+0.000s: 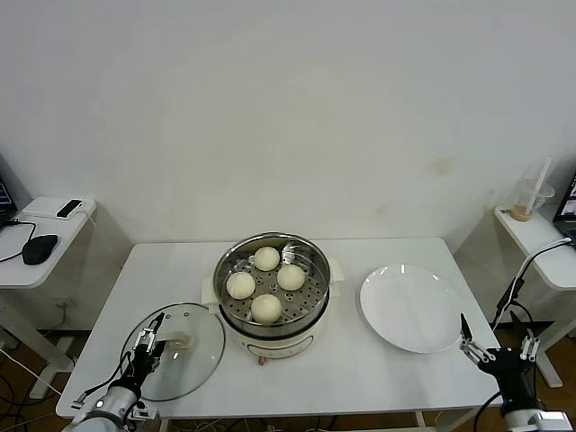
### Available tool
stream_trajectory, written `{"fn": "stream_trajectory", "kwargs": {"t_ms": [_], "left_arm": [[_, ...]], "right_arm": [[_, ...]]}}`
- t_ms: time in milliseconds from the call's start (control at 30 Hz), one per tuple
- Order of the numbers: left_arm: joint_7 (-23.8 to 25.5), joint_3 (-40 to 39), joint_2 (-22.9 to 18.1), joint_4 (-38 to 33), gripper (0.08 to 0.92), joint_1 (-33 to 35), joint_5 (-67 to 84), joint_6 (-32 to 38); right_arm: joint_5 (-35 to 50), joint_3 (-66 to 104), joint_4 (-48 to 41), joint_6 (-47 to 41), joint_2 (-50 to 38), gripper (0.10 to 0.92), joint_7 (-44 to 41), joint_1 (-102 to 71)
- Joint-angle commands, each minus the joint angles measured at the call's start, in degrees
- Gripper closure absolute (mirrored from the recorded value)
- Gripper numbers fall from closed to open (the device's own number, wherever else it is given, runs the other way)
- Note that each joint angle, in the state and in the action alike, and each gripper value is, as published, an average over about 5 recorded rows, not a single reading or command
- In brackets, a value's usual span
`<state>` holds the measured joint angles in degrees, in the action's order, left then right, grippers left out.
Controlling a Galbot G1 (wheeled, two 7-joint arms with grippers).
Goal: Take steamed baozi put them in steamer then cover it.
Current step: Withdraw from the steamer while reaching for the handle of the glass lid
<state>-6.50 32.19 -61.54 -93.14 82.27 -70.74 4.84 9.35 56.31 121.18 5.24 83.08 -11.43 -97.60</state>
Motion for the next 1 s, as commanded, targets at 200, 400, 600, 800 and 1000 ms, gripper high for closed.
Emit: {"fn": "stream_trajectory", "kwargs": {"t_ms": [200,400,600,800,1000], "left_arm": [[-0.15,-1.44,-0.67,4.56,0.177,-5.33,0.01,0.01],[-0.45,-1.36,-0.95,6.02,0.182,-5.95,0.44,0.08],[-0.81,-1.19,-1.33,6.26,0.303,-5.13,0.69,0.16],[-1.48,-0.56,-1.73,6.02,0.476,-4.19,0.72,0.65],[-2.82,0.04,-2.25,4.60,0.649,-3.06,1.50,1.70]], "right_arm": [[-0.71,0.00,0.28,0.39,0.95,0.203,-0.14,-1.17],[-0.91,-0.22,0.22,0.45,0.97,0.203,-0.29,-1.00],[-1.03,-0.68,0.03,0.48,0.78,0.203,-0.43,-0.77],[-0.67,-1.26,0.09,0.97,0.45,0.203,-0.73,-0.74],[-0.51,-1.76,0.69,0.98,0.34,0.203,-0.82,-1.11]]}}
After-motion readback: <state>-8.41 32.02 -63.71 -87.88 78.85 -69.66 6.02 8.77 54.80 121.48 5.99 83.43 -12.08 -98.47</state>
